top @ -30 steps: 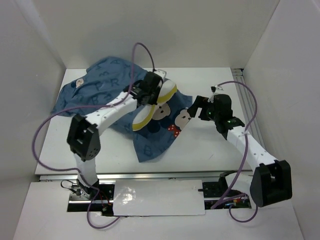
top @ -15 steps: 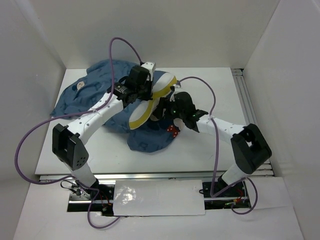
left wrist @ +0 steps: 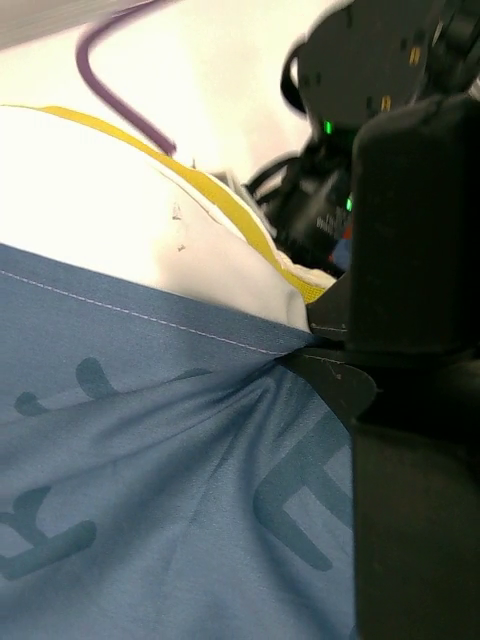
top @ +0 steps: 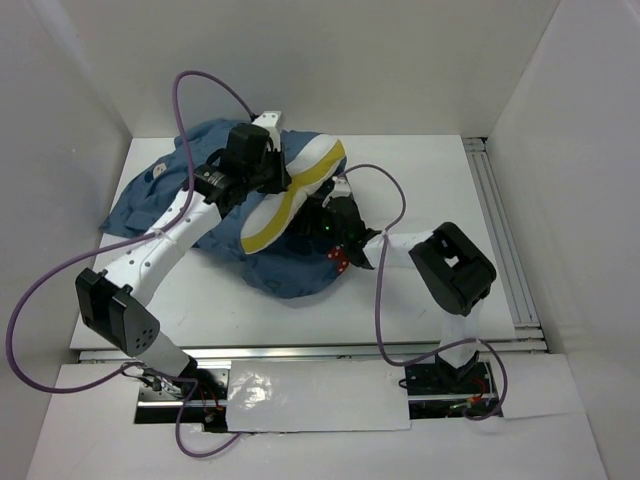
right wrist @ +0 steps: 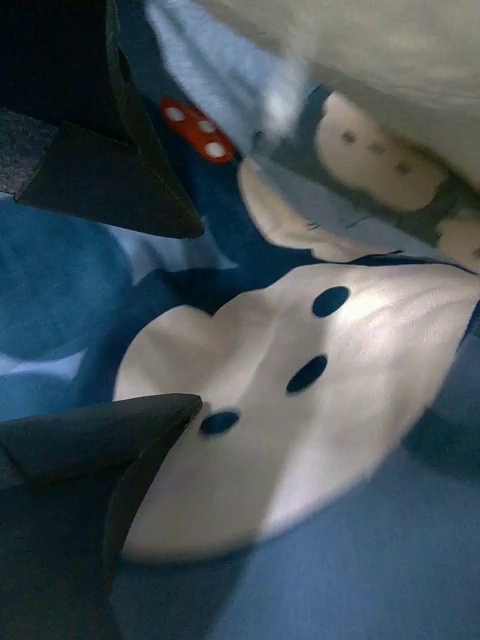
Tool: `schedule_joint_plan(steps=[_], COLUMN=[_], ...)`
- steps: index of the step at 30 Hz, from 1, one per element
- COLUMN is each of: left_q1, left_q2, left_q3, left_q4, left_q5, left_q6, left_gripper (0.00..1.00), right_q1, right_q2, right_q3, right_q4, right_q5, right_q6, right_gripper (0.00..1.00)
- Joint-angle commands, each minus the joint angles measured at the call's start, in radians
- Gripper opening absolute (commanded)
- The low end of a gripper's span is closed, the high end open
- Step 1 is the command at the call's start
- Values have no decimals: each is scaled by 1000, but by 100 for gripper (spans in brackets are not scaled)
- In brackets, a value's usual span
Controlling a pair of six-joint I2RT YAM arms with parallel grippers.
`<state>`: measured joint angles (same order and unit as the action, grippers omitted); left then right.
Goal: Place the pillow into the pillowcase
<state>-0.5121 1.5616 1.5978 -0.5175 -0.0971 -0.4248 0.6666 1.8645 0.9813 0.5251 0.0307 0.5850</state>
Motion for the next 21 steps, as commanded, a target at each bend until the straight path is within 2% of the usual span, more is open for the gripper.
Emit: schedule_joint_plan(steps=[1,5,8,11,12,14,18,21], left_q1=[4,4,4,14,14,23,23,41], left_q2=[-74,-74,-84,-95,-107,-120,-147,-167], left_q3=[19,19,10,-4,-15,-36,-82,-102], left_q4=[106,106,106,117,128,138,169,169], left_q5=[56,97,109,123,138,177,209,229], left_q6=[-40,-40,-49,-58,-58,-58,-49,-49], left_gripper=[0,0,0,0,0,0,0,0], right_q1=[28,51,64,64,73,73,73,73], right_q2=[50,105,133,160,170,202,262,292], right_q3=[46,89,89,100,109,128,151,200], right_q4=[240,277,352,426,426,455,584,563], right_q5=[64,118,172,234,264,316,284,271], right_q6=[45,72,85,111,127,148,176,194], right_gripper=[70,80,84,84,81,81,70,59])
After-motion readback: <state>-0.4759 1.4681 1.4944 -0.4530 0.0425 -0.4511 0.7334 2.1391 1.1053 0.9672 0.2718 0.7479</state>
